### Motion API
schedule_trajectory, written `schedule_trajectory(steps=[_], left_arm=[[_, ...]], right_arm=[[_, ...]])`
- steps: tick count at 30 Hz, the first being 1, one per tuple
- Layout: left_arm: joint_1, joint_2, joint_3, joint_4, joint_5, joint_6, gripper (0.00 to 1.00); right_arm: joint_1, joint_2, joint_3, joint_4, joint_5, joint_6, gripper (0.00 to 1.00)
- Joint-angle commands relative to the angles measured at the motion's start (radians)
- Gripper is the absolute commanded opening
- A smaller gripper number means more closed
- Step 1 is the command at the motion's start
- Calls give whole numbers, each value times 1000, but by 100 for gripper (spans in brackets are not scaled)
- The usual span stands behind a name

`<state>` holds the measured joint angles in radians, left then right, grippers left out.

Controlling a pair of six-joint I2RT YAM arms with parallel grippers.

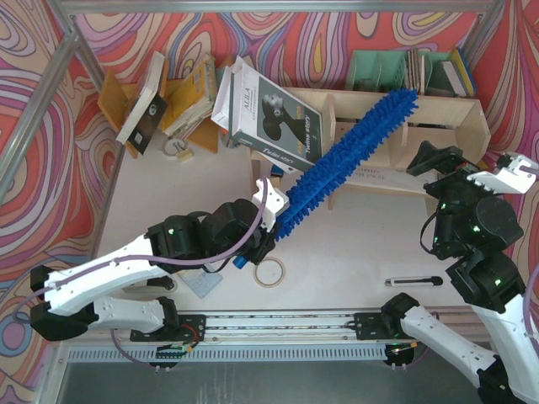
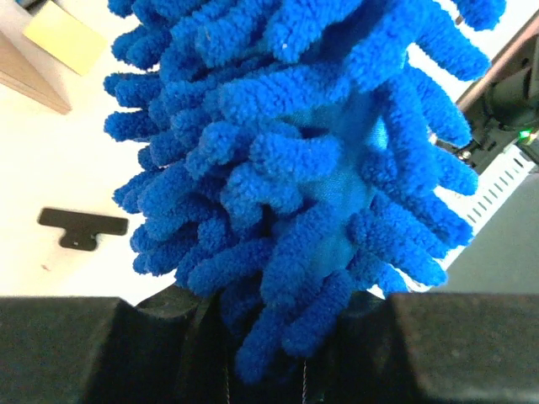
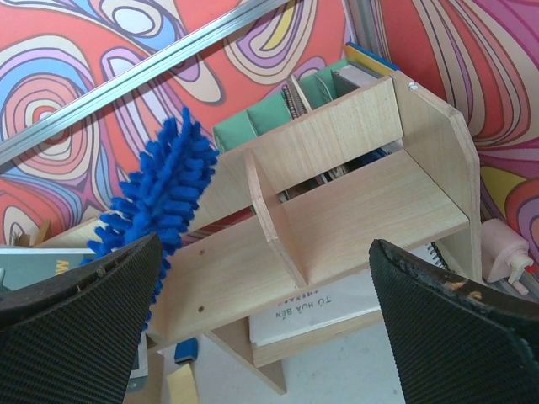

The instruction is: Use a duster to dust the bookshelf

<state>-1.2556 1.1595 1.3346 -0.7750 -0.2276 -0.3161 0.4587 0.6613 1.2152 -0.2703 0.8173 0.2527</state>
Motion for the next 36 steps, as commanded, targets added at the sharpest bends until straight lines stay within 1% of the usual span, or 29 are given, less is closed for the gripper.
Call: schedule_trajectory(steps=[1,3,7,10,16,22,28,36], left_arm=[[30,-40,-13,107,-78,120,0],[45,-60,-28,124,-113,144,0],[69,-120,-73,172,-139,179,0],[81,-149,-95,179,-163,198,0],[98,-192,-153,235,-166,255,0],[162,-194,-176,311,-112,315,0],[291,-160,-177,357,-11,326,0],[366,-102,-149,402,56,335,0]], right_arm=[[1,4,-9,7,2,15,99],[1,0,-15,8,2,16,99],[1,0,-16,9,2,15,99],[1,3,-14,15,2,10,99],[1,7,-19,19,-3,10,99],[1,7,-21,11,-8,23,99],[1,5,-19,2,-6,25,99],[1,3,-24,0,-4,22,99]])
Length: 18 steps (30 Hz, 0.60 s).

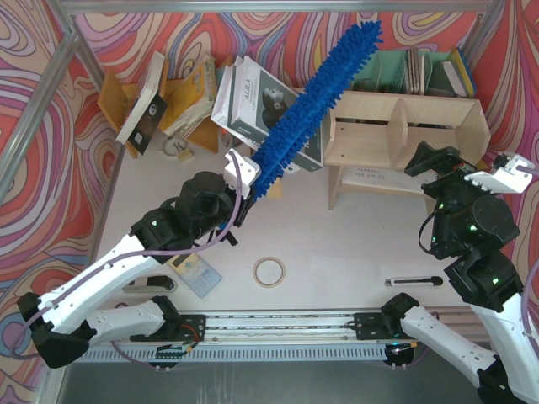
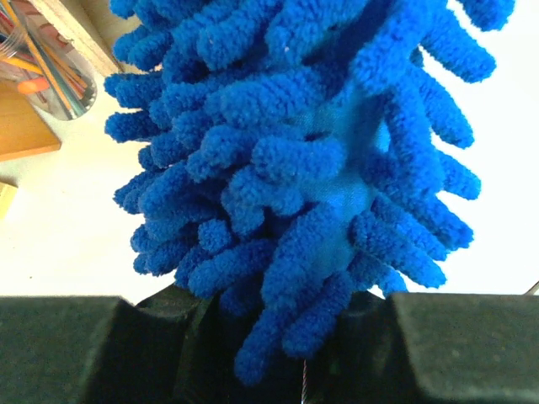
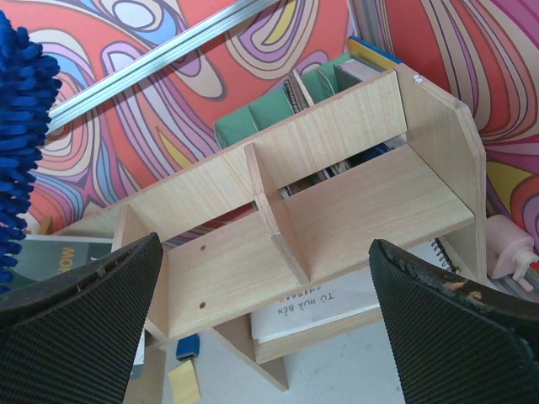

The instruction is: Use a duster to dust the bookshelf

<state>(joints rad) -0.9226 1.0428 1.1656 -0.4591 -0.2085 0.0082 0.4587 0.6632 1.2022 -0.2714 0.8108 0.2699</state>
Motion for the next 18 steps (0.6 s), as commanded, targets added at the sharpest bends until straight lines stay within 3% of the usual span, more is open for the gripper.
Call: schedule_trajectory(steps=[1,10,18], left_arm=[[43,21,27,93,40,13,0],[141,76,75,126,107,9,0],[148,57,67,129,152,-37,0]], right_arm=[[1,2,-12,2,2,5,99],[3,9,-19,7,-1,6,99],[1,9,-24,8,5,-1,99]])
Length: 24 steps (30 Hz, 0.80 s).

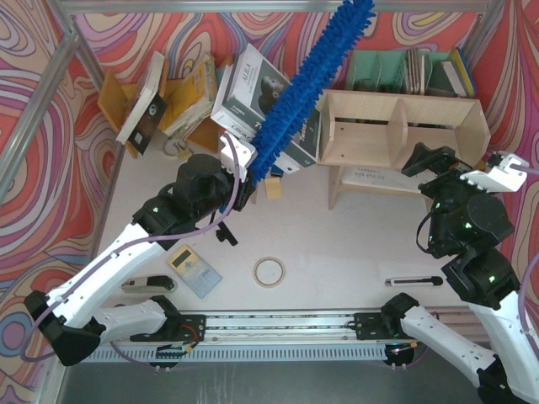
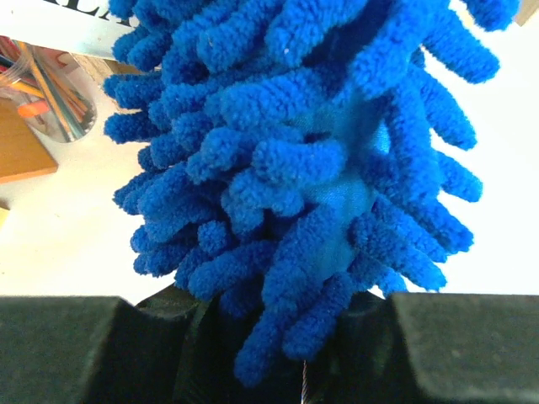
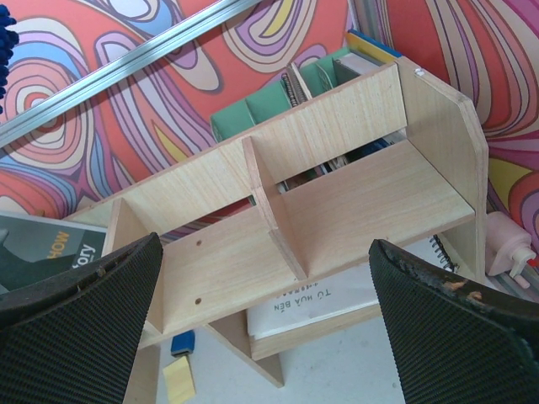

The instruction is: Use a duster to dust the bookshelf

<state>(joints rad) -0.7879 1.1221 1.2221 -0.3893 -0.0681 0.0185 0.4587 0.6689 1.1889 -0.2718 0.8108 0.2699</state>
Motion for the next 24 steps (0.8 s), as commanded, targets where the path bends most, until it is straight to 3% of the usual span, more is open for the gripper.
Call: schedule_trajectory(steps=[1,6,16,24], left_arm=[[13,-29,5,59,16,-58,0],[-9,-54,-2,34,3,-82,0],[-185,-17,98,-47,-166,-83,0],[-197,-3,93,-43,-188,-77,0]], right_arm=[[1,3,-13,10,5,1,99],[2,7,-13,11,0,5,99],[1,10,-6,2,-4,14,99],[1,1,-7,0,-2,11,99]])
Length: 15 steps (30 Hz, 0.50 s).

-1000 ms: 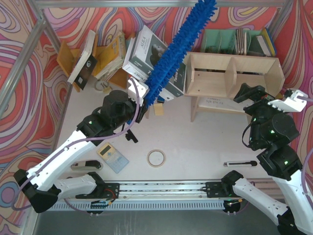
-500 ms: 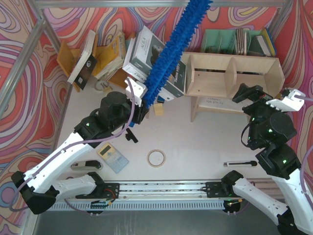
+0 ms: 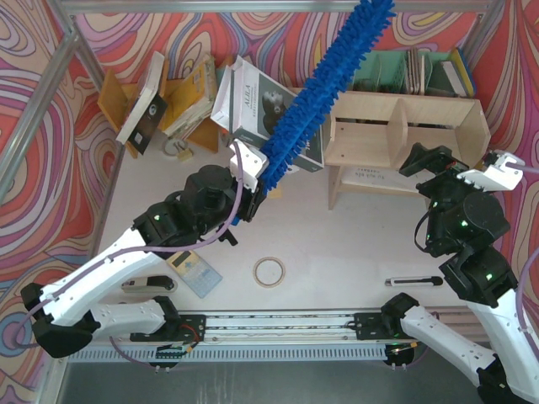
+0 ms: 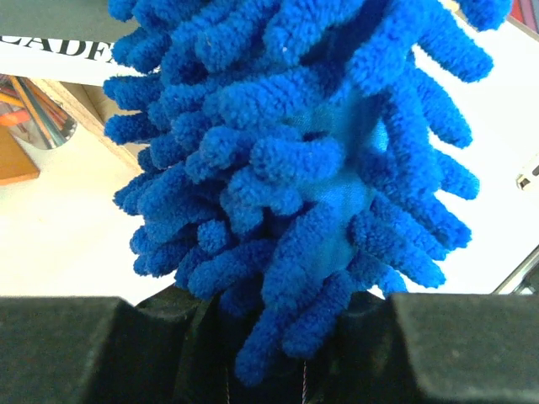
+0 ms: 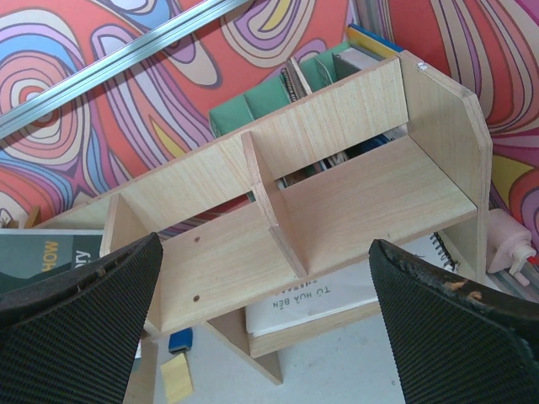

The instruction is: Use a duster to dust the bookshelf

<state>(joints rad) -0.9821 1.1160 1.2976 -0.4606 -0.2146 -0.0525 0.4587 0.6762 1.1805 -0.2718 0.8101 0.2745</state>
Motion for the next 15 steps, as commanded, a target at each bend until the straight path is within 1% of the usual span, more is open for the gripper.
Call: schedule_trajectory(steps=[1,4,6,9,15], left_arm=[[-3,4,23,24,-42,-13,0],[-5,9,45,16,-38,-27,0],[-29,24,74,-6,-53,-26,0],[-97,56,120,-25,-96,-19,0],[-224,113,143,-15,-167,-96,0]], right_arm=[[1,-7,1,-1,-1,6,99],[1,-8,-1,-3,0,7,99],[1,-7,-3,-1,-1,9,99],[1,-5,1,-2,-3,9,99],[1,-6,16,-8,1,4,99]])
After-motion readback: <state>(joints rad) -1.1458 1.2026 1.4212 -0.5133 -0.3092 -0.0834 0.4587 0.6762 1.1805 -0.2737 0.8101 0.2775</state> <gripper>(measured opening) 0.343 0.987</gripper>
